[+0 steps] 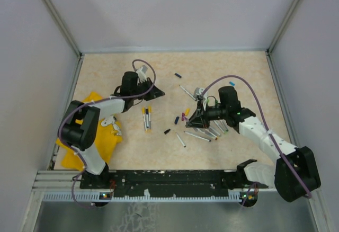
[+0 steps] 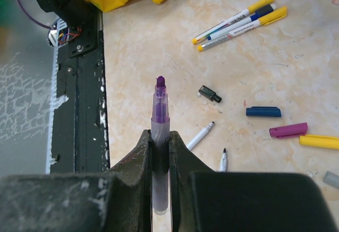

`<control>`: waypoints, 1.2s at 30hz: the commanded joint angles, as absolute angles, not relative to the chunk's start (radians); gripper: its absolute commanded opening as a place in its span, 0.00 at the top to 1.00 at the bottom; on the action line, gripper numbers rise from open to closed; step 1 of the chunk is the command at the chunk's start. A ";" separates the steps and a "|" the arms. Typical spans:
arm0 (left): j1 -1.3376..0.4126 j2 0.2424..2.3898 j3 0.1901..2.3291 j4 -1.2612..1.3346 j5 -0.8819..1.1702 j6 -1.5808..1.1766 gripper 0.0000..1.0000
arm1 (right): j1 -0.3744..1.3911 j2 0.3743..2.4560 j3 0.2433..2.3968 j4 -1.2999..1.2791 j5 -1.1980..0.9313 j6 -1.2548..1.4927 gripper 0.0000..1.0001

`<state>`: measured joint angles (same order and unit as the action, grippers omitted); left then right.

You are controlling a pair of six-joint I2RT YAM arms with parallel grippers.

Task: Open the pen caps
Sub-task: Place the pen cap at the center of the board.

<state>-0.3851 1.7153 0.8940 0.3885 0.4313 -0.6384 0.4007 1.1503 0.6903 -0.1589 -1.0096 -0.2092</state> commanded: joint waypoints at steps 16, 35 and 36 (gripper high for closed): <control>-0.378 2.025 1.286 0.027 0.437 -0.536 0.99 | 0.388 1.119 0.747 -0.140 -1.005 -0.229 1.00; -0.378 2.248 1.652 -0.254 0.328 -0.516 0.84 | 0.388 1.120 0.747 -0.140 -1.010 -0.227 1.00; -0.378 2.251 1.660 -0.264 0.319 -0.512 0.83 | 0.388 1.119 0.747 -0.140 -1.011 -0.226 1.00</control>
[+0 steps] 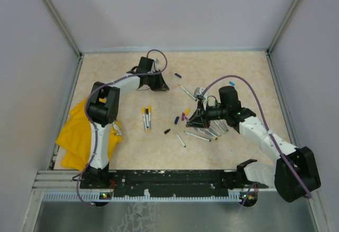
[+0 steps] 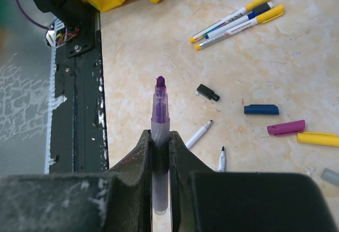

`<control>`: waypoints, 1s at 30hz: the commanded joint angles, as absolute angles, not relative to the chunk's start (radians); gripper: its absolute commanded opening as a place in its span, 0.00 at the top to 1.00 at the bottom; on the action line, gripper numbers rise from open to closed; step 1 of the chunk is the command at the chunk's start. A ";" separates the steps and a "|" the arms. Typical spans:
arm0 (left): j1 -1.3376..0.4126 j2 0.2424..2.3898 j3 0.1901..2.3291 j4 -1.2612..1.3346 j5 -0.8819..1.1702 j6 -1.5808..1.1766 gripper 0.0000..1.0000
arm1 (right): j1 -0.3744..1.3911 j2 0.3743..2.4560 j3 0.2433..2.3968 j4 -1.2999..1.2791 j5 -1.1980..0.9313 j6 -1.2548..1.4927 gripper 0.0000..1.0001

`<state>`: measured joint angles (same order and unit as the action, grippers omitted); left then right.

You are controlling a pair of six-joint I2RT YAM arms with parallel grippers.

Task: Open the pen caps
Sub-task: Place the pen cap at the center of the board.

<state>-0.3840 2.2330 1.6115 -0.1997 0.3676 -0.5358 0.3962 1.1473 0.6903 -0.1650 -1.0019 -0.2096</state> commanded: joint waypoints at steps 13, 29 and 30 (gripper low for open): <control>-0.378 2.265 1.675 -0.302 0.260 -0.495 0.70 | 0.385 1.120 0.747 -0.138 -1.012 -0.223 1.00; -0.378 1.936 1.441 -0.070 0.365 -0.475 0.59 | 0.381 1.125 0.745 -0.145 -0.992 -0.242 1.00; -0.379 1.883 1.398 -0.030 0.377 -0.467 0.58 | 0.380 1.127 0.745 -0.146 -0.987 -0.245 1.00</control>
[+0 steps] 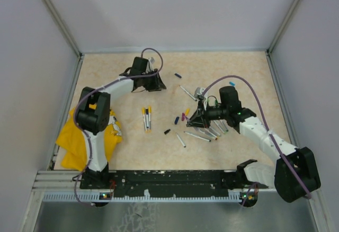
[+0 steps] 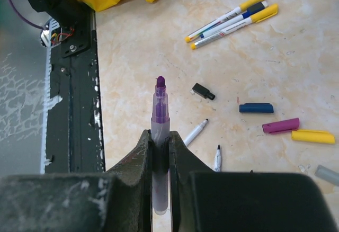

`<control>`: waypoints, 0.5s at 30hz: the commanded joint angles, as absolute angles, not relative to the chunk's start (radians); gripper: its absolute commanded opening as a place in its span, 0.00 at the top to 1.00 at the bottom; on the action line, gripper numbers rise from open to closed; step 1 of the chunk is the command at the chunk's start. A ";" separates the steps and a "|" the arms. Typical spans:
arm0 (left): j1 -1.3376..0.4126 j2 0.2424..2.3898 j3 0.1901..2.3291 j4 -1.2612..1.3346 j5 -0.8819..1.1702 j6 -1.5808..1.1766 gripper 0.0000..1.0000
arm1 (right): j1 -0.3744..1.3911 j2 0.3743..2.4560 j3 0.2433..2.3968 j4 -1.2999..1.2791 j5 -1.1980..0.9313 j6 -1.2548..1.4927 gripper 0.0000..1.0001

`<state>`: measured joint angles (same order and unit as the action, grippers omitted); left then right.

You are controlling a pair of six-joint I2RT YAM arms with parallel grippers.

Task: Open the pen caps
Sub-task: Place the pen cap at the center of the board, then place the pen at the center of the board.

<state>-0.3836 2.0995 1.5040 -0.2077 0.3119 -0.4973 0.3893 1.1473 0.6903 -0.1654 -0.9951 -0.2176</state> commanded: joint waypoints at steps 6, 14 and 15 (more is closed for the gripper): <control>-0.379 1.552 1.053 0.218 0.409 -0.434 0.43 | 0.380 1.139 0.748 -0.152 -0.934 -0.263 1.00; -0.372 1.133 0.570 0.494 0.358 -0.453 0.03 | 0.408 1.206 0.797 -0.159 -0.775 -0.305 1.00; -0.371 1.091 0.531 0.502 0.349 -0.465 0.01 | 0.412 1.218 0.809 -0.162 -0.757 -0.310 1.00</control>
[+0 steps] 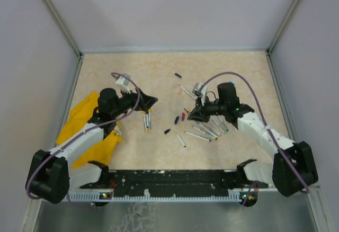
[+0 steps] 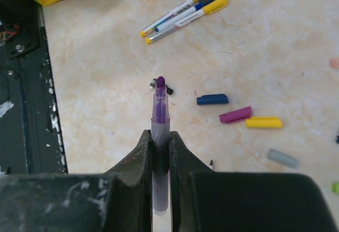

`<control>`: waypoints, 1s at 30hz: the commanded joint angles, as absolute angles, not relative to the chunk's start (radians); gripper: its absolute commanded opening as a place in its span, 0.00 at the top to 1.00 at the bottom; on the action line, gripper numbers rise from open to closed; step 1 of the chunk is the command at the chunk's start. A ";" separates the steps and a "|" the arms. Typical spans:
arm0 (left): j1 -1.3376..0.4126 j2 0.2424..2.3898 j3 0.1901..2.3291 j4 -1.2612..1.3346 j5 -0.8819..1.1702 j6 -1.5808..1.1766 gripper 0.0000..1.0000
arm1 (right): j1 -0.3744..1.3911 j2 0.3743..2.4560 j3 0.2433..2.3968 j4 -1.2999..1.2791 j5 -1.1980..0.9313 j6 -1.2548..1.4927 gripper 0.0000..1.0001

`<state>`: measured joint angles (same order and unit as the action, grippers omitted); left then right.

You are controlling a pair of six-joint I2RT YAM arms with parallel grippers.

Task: Open the pen caps
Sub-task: Place the pen at the center of the board.

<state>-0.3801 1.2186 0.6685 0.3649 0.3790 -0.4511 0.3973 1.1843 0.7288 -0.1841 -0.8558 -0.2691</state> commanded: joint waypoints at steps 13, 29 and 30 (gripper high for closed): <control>-0.373 0.771 0.356 0.443 0.452 -0.584 0.00 | 0.431 1.411 0.966 -0.196 -0.601 -0.364 1.00; -0.372 0.534 0.566 -0.089 0.298 -0.377 0.00 | 0.456 1.607 1.139 -0.220 -0.441 -0.311 1.00; -0.372 0.541 0.583 -0.110 0.305 -0.364 0.00 | 0.456 1.613 1.145 -0.223 -0.440 -0.309 1.00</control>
